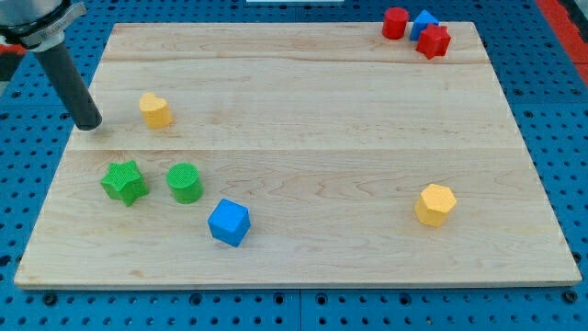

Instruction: Push the yellow heart to the top center of the board

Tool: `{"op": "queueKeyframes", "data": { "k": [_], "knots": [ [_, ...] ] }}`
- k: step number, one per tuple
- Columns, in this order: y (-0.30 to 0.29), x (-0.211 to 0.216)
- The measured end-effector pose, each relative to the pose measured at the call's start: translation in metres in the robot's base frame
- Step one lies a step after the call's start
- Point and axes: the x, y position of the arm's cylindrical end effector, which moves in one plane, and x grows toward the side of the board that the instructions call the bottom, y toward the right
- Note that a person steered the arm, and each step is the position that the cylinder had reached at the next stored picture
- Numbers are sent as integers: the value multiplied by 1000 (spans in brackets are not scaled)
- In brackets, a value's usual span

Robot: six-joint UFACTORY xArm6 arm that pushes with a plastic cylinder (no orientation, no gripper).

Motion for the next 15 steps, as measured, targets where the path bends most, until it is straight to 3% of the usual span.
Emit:
{"op": "queueKeyframes", "data": {
  "k": [2,5,12,15],
  "knots": [
    [11,0],
    [86,-1],
    [54,-27],
    [101,-35]
  ]
}}
